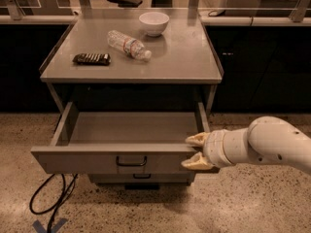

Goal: Open top drawer

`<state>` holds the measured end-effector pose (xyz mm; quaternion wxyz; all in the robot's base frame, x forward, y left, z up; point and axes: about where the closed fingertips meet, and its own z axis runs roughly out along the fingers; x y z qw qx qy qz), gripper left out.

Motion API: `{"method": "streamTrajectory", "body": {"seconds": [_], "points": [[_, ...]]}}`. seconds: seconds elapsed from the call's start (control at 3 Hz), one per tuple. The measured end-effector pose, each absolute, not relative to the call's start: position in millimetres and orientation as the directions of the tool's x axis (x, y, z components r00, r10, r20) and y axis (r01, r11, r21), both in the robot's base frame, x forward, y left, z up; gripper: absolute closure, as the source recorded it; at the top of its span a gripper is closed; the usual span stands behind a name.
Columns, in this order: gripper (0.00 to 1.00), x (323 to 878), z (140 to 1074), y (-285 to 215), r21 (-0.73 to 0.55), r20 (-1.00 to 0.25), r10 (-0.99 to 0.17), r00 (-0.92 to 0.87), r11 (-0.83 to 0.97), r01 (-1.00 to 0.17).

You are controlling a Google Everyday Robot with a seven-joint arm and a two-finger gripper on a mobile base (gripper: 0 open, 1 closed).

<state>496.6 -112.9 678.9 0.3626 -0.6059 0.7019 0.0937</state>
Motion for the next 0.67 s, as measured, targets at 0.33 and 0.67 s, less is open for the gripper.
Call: {"method": "streamTrajectory", "body": {"seconds": [0.33, 0.67], "points": [[0.0, 496.6, 678.9, -112.8, -0.308, -0.623, -0.783, -0.003, 0.248, -0.918], [0.0, 496.6, 678.9, -112.8, -0.308, -0.623, -0.783, -0.003, 0.248, -0.918]]}}
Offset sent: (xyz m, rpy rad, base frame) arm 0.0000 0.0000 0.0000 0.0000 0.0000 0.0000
